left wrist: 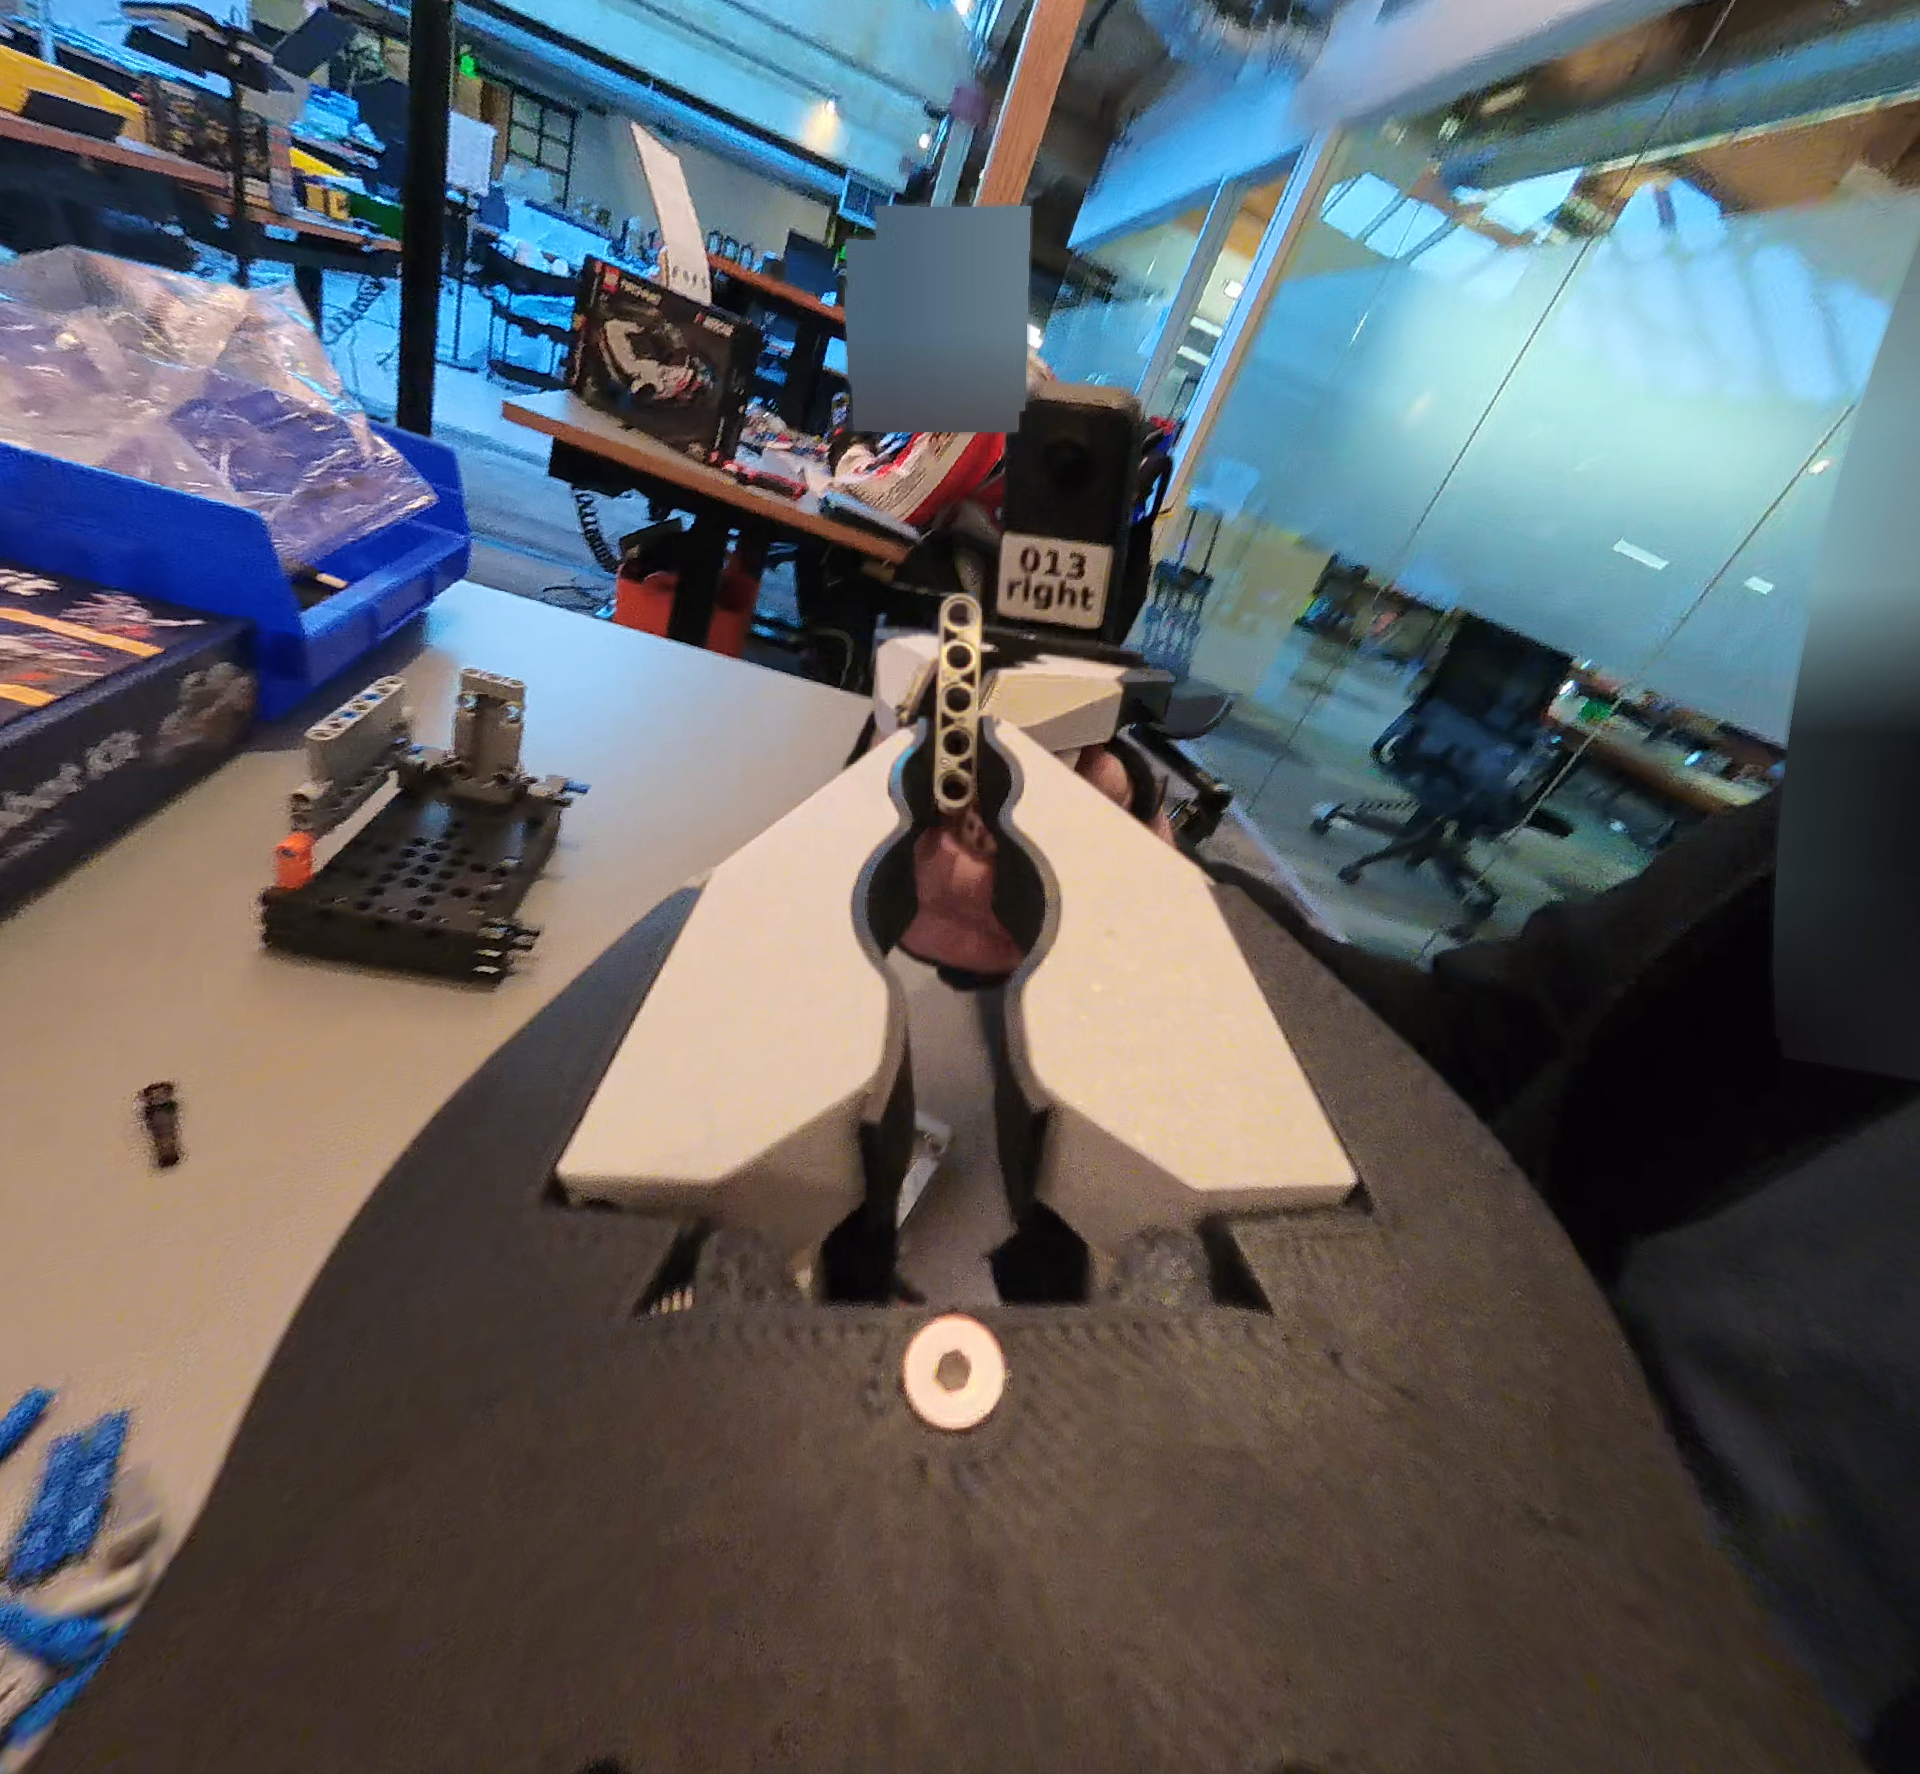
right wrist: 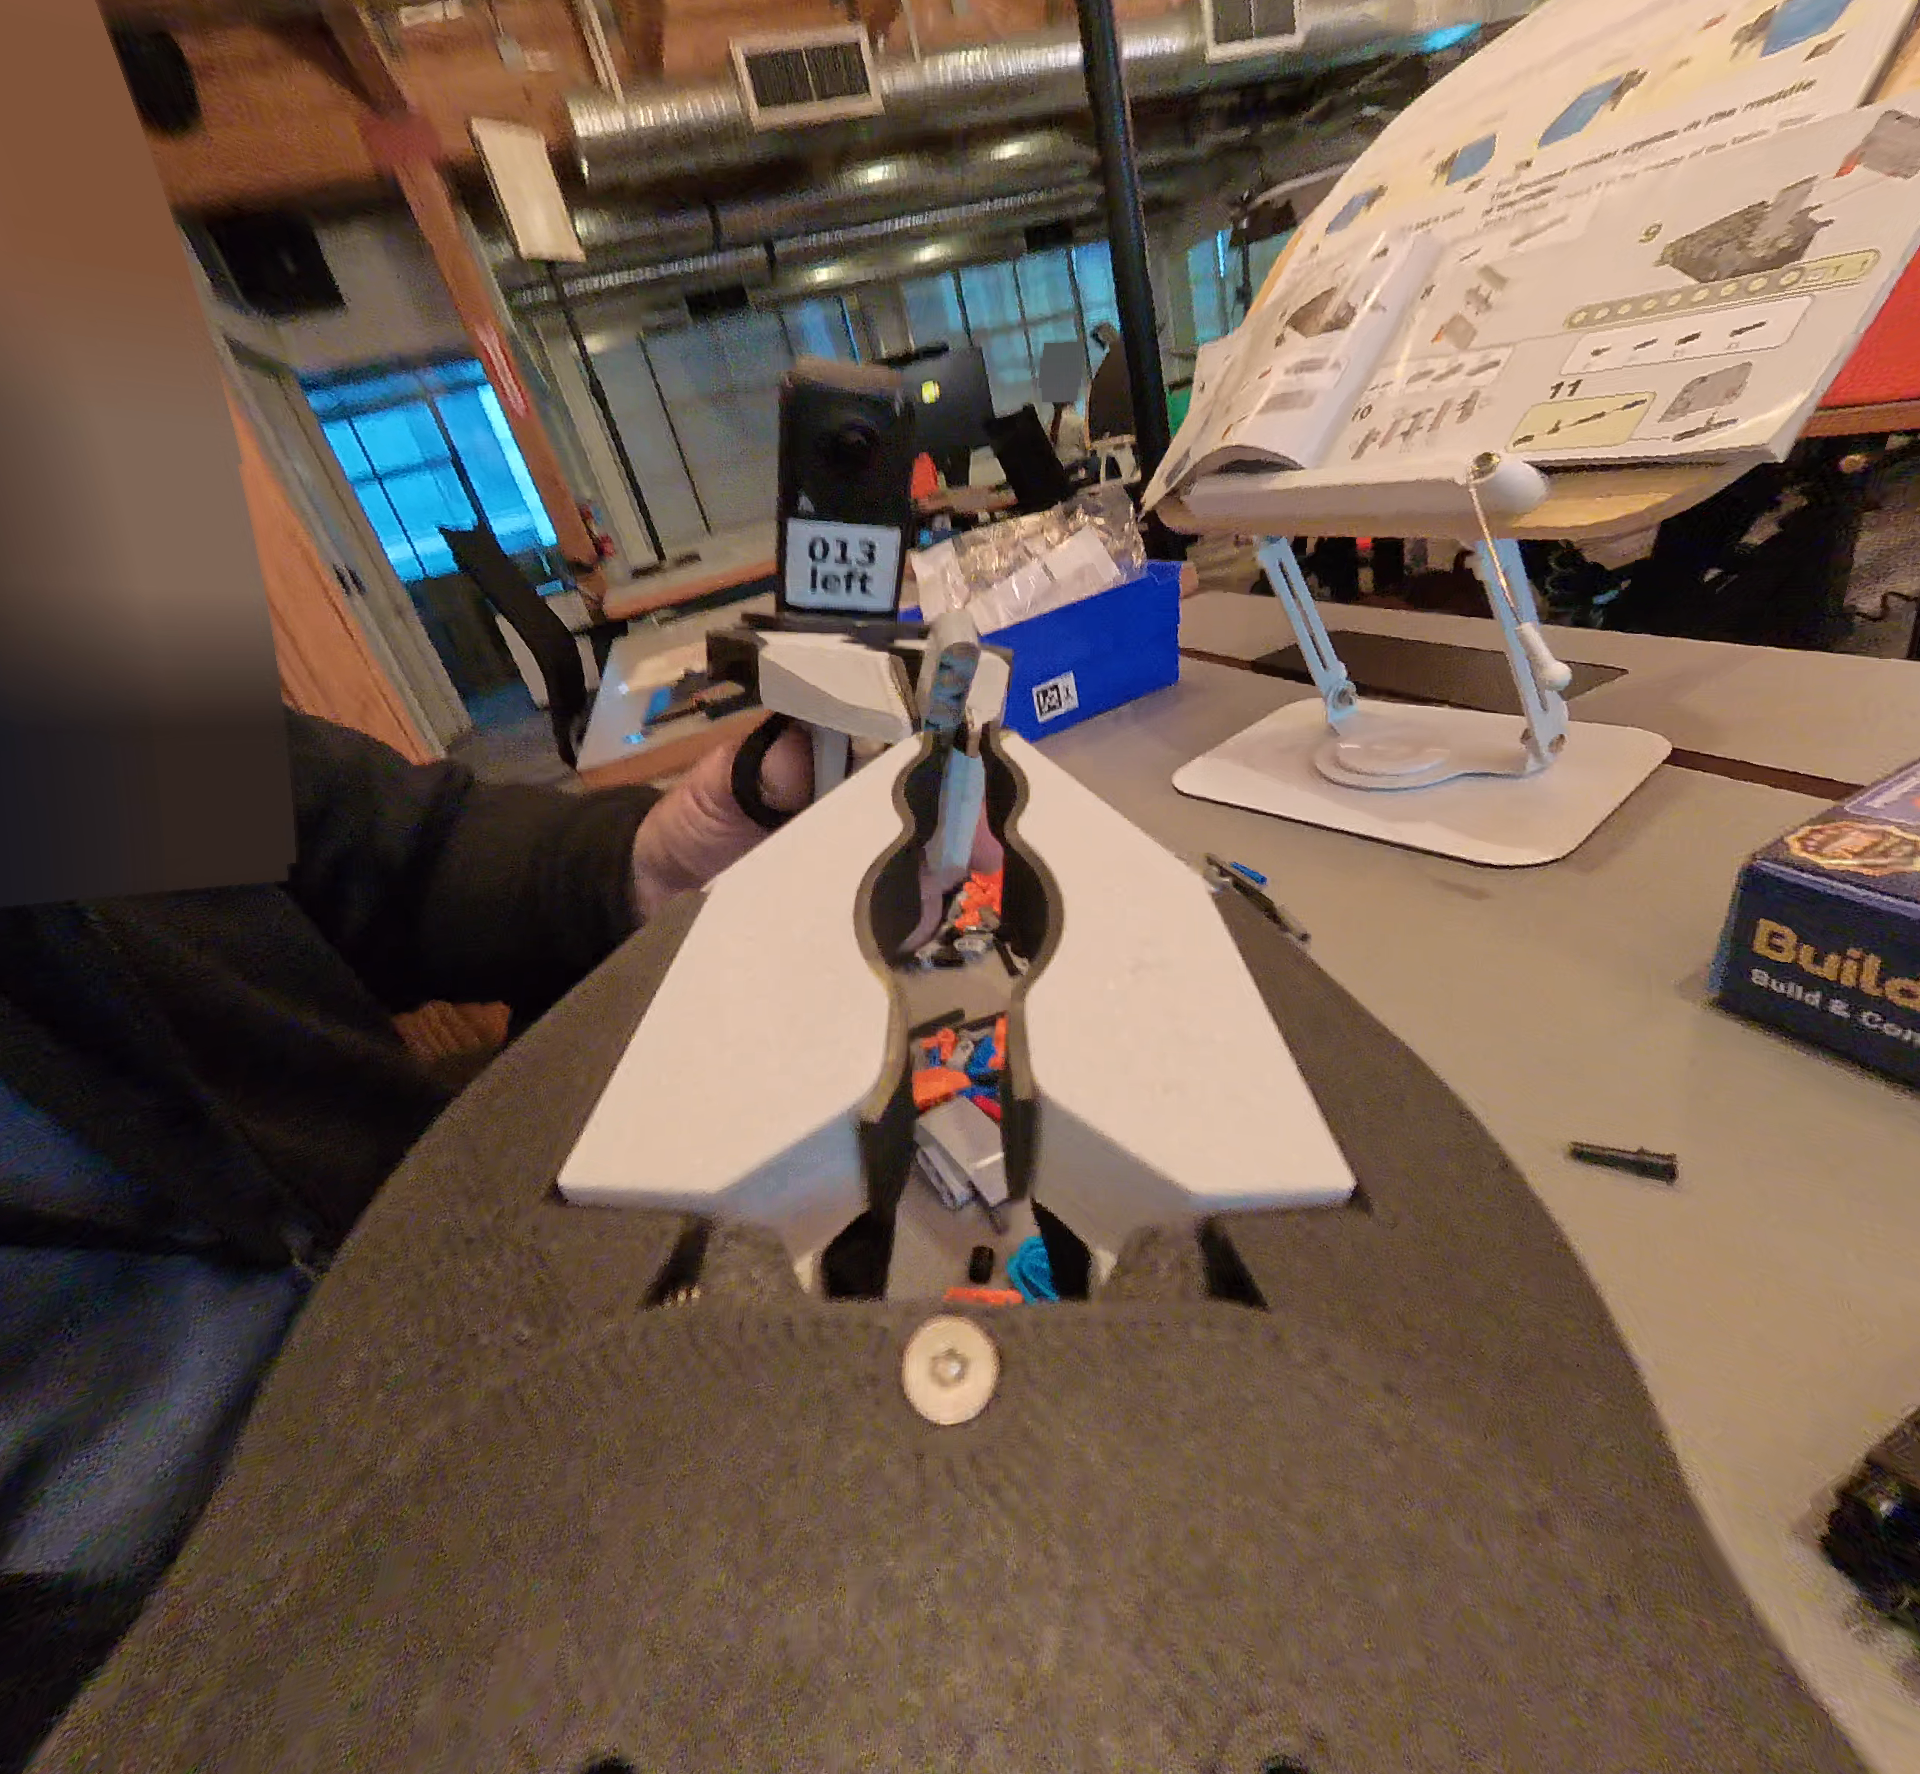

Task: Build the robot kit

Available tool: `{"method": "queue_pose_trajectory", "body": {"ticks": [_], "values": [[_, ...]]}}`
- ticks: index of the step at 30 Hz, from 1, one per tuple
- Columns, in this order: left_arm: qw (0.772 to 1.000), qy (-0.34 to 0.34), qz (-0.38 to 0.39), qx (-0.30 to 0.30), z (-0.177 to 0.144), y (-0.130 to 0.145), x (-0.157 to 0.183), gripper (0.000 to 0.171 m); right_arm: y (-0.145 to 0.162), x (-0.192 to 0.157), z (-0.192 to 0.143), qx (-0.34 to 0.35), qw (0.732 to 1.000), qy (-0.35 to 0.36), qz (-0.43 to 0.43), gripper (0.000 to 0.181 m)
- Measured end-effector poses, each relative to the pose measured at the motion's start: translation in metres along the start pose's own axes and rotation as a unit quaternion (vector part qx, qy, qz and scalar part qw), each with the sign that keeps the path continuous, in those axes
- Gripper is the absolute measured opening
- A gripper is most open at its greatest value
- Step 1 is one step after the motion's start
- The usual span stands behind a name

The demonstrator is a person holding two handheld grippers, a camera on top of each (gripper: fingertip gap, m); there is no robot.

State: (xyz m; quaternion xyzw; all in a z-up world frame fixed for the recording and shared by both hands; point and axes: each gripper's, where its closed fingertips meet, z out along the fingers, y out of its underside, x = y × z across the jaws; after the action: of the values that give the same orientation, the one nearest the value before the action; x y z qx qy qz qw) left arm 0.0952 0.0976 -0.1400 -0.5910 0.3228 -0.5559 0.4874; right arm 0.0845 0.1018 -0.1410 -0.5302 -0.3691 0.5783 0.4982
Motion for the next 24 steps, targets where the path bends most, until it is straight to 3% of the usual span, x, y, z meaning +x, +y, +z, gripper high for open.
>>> {"method": "queue_pose_trajectory", "body": {"ticks": [10,17,19,21,24], "values": [[0.997,0.047,-0.051,0.044,0.019,-0.004,0.006,0.004,-0.023,-0.004,-0.023,0.087,0.993,-0.058,0.058,0.018],[0.997,0.055,-0.052,0.029,0.042,0.007,0.006,0.004,-0.018,0.001,-0.029,0.060,0.997,-0.035,0.038,0.005],[0.997,0.053,-0.052,0.015,0.049,0.010,0.004,0.006,-0.020,0.004,-0.037,0.051,0.998,-0.019,0.020,0.005],[0.998,0.033,-0.045,-0.015,0.054,0.017,-0.004,0.019,-0.027,0.010,-0.053,0.060,0.998,-0.003,0.015,0.004],[0.992,-0.003,0.002,-0.123,0.056,0.046,-0.015,0.024,-0.014,0.032,-0.080,0.002,0.997,0.068,-0.020,0.004]]}}
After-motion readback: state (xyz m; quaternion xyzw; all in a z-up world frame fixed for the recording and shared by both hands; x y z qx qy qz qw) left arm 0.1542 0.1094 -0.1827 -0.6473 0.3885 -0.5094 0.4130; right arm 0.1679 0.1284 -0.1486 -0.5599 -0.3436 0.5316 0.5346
